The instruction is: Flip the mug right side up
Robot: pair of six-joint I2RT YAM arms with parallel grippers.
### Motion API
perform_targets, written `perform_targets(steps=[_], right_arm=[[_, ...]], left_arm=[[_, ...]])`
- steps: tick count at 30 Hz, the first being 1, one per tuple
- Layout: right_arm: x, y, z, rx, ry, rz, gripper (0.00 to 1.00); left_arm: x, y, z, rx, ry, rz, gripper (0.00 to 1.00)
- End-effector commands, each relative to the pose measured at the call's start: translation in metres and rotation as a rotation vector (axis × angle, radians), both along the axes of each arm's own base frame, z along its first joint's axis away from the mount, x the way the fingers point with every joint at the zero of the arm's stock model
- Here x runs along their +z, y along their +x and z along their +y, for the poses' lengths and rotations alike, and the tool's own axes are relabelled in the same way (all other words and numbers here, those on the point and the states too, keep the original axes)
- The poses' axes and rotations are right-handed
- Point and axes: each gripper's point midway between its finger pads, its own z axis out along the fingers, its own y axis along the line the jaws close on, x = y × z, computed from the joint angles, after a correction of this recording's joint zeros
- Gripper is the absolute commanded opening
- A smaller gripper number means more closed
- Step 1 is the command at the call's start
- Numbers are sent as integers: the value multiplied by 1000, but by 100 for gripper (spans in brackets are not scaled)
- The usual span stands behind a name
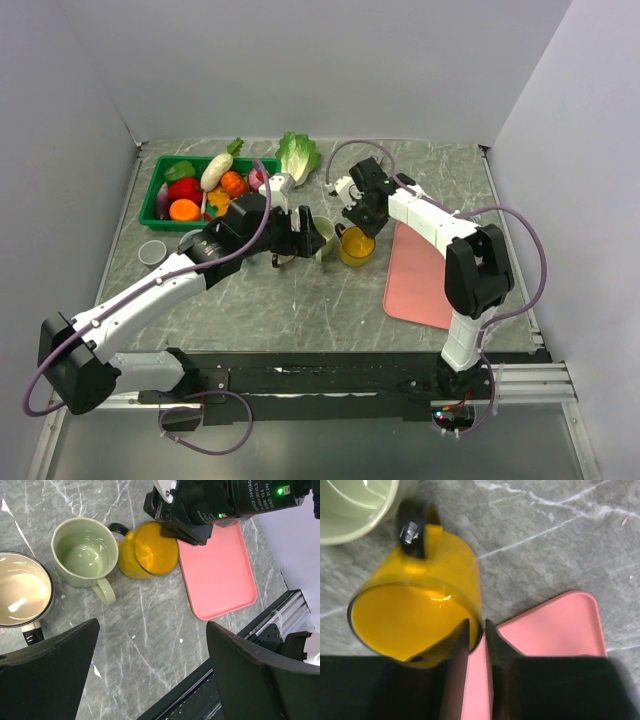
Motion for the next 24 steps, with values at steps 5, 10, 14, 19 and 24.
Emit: perform_targets(steps=[5,10,14,19,24], right_arm=[[37,1,7,-6,79,-83,52],[61,-2,3,-116,155,-157,61],[77,-16,-5,-207,249,-189,72],[116,-26,-39,-352,351,-321,92],[122,-33,-107,-591,308,-427,100]], left_arm=[[15,3,-3,-2,-37,-37,95],[18,2,0,8,-43,-45,97],[20,1,5,16,-41,-60,99],[27,-2,11,16,-44,-98,96],[33,-2,15,19,-39,-135,96]])
